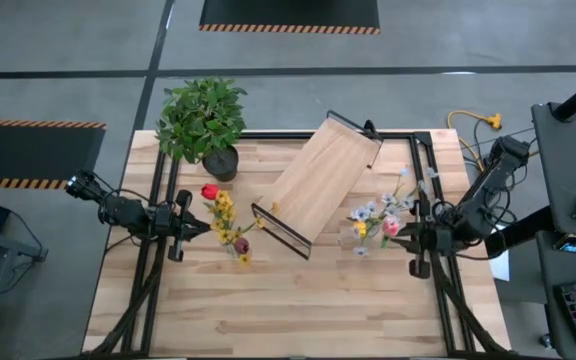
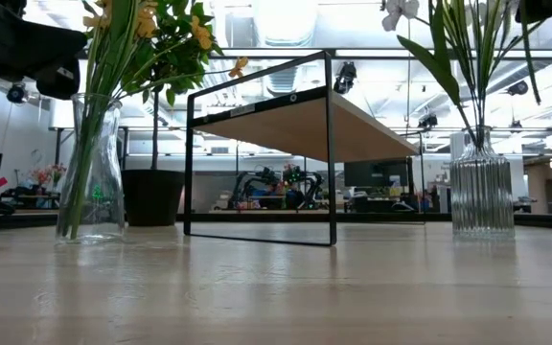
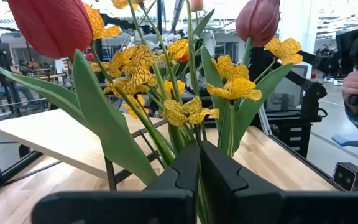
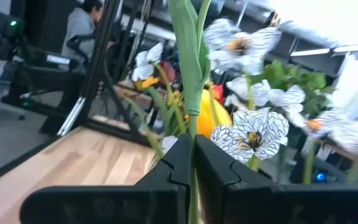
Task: Pick and place flowers into a vace then onto a shelf
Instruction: Put the pink flower into the right transparent vase
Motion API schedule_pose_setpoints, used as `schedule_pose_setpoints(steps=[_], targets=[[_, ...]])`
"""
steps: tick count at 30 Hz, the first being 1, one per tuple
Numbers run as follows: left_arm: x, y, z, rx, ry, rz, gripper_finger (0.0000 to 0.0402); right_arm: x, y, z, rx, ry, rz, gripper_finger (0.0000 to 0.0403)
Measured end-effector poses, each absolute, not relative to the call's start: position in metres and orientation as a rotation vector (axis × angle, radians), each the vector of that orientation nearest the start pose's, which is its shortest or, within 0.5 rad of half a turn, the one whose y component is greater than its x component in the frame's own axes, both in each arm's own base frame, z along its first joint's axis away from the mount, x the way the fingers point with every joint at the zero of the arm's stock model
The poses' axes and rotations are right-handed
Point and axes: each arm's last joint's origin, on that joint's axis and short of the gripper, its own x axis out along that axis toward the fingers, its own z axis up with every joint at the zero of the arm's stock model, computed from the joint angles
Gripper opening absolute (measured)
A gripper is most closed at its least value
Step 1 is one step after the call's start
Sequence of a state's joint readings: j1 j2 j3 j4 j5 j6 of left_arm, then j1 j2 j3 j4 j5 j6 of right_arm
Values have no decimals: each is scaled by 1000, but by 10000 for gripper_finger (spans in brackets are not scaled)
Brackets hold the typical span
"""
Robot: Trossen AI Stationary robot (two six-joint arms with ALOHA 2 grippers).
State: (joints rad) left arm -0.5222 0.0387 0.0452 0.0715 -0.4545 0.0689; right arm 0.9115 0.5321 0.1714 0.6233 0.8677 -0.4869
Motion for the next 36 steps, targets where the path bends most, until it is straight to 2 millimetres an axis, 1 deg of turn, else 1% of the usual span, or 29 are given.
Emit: schedule_pose_setpoints(steps=[5, 9, 16, 21, 30, 36], targets=[[88, -36, 183, 32, -72, -65, 0, 90, 80, 222, -280, -267, -42, 8], [88, -36, 183, 32, -72, -65, 0, 87, 72, 212, -279, -342, -71, 8], [88, -36, 183, 28, -78, -64, 0, 93, 66, 211, -314, -351, -101, 8], [88, -36, 183, 28, -78, -63, 0, 98, 61, 210, -283, -340, -154, 8], [88, -36, 184, 24, -85, -62, 0, 108, 54, 205, -277, -316, -196, 8], [88, -36, 184, 25, -85, -62, 0, 114, 53, 202, -270, -312, -158, 8]])
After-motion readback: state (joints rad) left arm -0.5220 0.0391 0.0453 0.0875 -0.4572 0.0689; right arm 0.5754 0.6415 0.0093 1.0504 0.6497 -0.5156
